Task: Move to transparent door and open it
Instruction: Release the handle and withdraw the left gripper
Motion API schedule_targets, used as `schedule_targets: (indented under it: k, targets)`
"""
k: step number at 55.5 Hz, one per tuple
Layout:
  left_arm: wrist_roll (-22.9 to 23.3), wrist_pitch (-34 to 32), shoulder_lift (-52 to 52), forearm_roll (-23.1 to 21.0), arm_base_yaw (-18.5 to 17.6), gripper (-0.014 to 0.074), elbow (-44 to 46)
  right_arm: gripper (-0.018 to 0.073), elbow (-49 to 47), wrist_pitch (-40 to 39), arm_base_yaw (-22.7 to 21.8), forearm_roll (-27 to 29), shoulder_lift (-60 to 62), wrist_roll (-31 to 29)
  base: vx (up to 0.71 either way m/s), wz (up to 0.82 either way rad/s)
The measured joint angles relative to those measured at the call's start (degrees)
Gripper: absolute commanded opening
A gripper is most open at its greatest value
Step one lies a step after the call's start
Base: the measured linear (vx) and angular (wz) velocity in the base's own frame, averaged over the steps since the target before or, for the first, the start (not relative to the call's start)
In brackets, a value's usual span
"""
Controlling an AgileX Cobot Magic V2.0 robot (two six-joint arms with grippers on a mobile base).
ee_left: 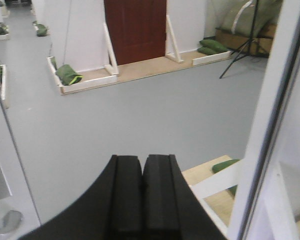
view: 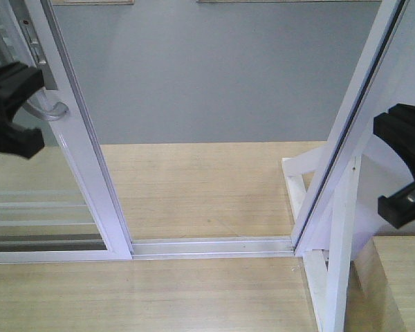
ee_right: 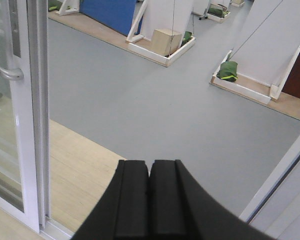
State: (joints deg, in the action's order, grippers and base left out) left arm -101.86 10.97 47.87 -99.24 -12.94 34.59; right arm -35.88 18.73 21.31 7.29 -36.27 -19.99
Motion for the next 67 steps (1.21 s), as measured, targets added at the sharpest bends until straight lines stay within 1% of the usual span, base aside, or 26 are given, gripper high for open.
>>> schedule_targets:
  k: [12, 15, 18, 20, 25, 29, 32, 34, 39, 46, 67]
  targets:
    - [3.56, 4.64, -13.47, 0.55, 0.0, 0.0, -9.8, -0.0006, 0.0, 8.42, 0.0, 0.69, 11.3, 0.05, 0.0, 0.0]
    - [5.06, 5.5, -16.19, 0.68, 0.0, 0.0, -11.66, -0.0006, 0.0, 9.87, 0.0, 0.69, 14.41, 0.05, 0.0, 0.0]
    - [7.56, 6.55, -18.85, 1.58, 0.0, 0.0, -13.56, -0.0006, 0.0, 11.71, 0.0, 0.63, 17.48, 0.05, 0.0, 0.0]
    - [9.17, 7.21, -20.08, 2.72, 0.0, 0.0, -14.48, -0.0006, 0.14, 12.83, 0.0, 0.49, 19.75, 0.05, 0.0, 0.0]
    - [13.62, 9.07, -22.45, 7.71, 0.0, 0.0, -16.22, -0.0006, 1.92, 13.9, 0.0, 0.42, 24.54, 0.12, 0.0, 0.0]
    - [17.72, 10.11, -23.42, 12.07, 0.0, 0.0, -17.17, -0.0006, 5.82, 14.23, 0.0, 0.42, 28.15, 0.62, 0.0, 0.0]
    - [19.82, 10.38, -23.5, 15.04, 0.0, 0.0, -17.66, -0.0006, 8.35, 13.95, 0.0, 0.38, 29.88, 0.96, 0.0, 0.0]
    - [20.76, 10.3, -23.5, 16.28, 0.0, 0.0, -17.95, -0.0006, 10.5, 13.53, 0.0, 0.24, 30.75, 1.11, 0.0, 0.0]
    - [21.68, 8.8, -23.5, 17.82, 0.0, 0.0, -18.36, -0.0006, 14.48, 10.9, 0.0, 0.24, 31.44, 1.25, 0.0, 0.0]
    - [22.01, 7.41, -23.5, 17.82, 0.0, 0.0, -18.32, -0.0006, 16.4, 7.99, 0.0, 0.49, 31.44, 1.48, 0.0, 0.0]
    - [22.03, 7.87, -23.5, 17.82, 0.0, 0.0, -18.32, -0.0006, 16.62, 7.14, 0.0, 0.91, 31.44, 1.61, 0.0, 0.0]
